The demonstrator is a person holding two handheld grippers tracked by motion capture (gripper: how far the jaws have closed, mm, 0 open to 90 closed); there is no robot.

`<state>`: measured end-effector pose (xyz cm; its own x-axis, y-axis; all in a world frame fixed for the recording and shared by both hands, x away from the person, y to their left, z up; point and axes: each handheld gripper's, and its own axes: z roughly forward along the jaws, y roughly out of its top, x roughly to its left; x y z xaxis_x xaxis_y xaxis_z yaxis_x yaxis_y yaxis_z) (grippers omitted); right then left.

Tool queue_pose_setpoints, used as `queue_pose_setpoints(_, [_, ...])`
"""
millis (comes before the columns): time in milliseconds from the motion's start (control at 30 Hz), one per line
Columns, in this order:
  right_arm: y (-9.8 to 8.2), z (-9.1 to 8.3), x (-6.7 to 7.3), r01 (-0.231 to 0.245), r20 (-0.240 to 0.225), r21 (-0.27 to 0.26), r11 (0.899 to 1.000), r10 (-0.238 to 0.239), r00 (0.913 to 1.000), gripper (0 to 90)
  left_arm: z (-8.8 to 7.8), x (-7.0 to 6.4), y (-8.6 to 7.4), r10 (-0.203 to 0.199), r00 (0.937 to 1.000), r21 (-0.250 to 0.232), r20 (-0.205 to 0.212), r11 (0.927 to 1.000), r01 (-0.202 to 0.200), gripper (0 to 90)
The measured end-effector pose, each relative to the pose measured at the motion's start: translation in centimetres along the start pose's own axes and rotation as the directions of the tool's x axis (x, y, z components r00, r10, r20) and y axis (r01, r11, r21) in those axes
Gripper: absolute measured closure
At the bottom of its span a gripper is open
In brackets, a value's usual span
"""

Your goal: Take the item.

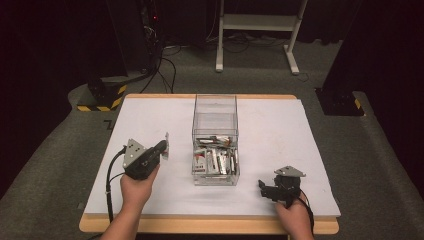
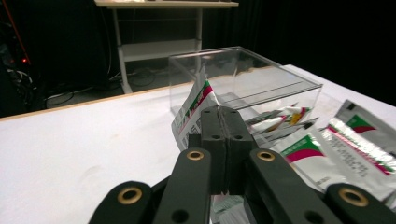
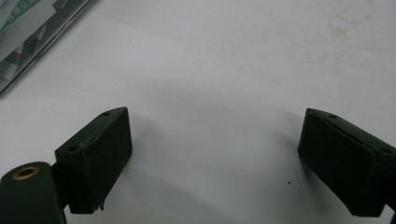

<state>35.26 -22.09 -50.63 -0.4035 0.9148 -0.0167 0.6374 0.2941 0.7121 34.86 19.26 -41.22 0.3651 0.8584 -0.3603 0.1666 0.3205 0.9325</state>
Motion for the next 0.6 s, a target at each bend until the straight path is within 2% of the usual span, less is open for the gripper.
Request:
queue_pose_setpoints(333, [0.0,0.0,0.0,0.000,0.000,0.000,1.000,0.000,1.0000,9.6,0.9,2.4,-0.1,-0.008,0.9994,0.022,-0.033,0.9997,0.008,89.4])
queue_pose_setpoints(600, [0.0,0.0,0.0,-0.001,0.001,-0.001,1.000,0.001,1.0000,9.6,1.9,3.8,-0.3,-0.009,0.9984,0.033,-0.056,0.9994,0.011,89.3])
